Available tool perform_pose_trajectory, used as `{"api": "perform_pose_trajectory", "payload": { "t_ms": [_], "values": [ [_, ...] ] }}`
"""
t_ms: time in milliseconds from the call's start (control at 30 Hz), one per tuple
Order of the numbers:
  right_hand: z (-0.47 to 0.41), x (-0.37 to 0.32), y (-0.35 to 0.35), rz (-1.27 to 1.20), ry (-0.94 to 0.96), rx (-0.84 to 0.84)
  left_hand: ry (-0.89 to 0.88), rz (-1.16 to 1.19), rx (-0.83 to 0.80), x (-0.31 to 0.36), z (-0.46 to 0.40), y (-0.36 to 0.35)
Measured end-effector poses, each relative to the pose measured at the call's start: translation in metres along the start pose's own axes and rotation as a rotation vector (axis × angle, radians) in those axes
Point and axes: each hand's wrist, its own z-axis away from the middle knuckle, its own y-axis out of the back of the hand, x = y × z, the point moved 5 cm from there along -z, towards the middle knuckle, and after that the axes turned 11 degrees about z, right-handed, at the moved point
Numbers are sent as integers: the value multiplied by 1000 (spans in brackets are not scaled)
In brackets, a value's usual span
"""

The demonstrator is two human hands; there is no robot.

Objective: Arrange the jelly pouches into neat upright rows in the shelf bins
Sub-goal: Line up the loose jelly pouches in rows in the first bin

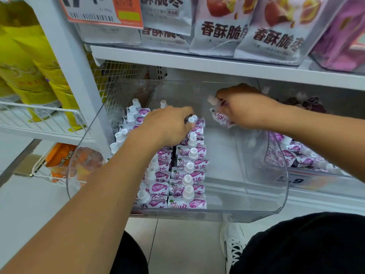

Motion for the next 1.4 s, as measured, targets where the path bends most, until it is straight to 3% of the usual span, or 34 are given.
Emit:
{"api": "perform_pose_trajectory", "payload": {
  "t_ms": [100,400,567,700,800,933,1067,1267,1400],
  "values": [
    [-23,-4,-9,-100,-73,43,5,-21,-8,0,-1,-1],
    [-38,-13,-21,-286,-15,93,-33,-15,14,0,2,0],
    [-25,-44,-16,32,200,108,-34,-61,55,3,4,0],
    [-17,-51,-2,312,118,228,-38,-77,85,3,5,-1],
    [-13,-45,0,291,83,363,-48,-93,99,4,5,-1],
    [-29,-44,-18,116,113,167,-36,-86,151,6,6,-1],
    [-48,-30,-27,-195,-14,5,-31,-12,203,1,5,3],
    [-59,-37,-36,-150,-94,-158,-106,234,233,-6,16,10],
    [-62,-46,-48,-193,-197,-228,-139,116,242,-11,27,7]
  ]
}}
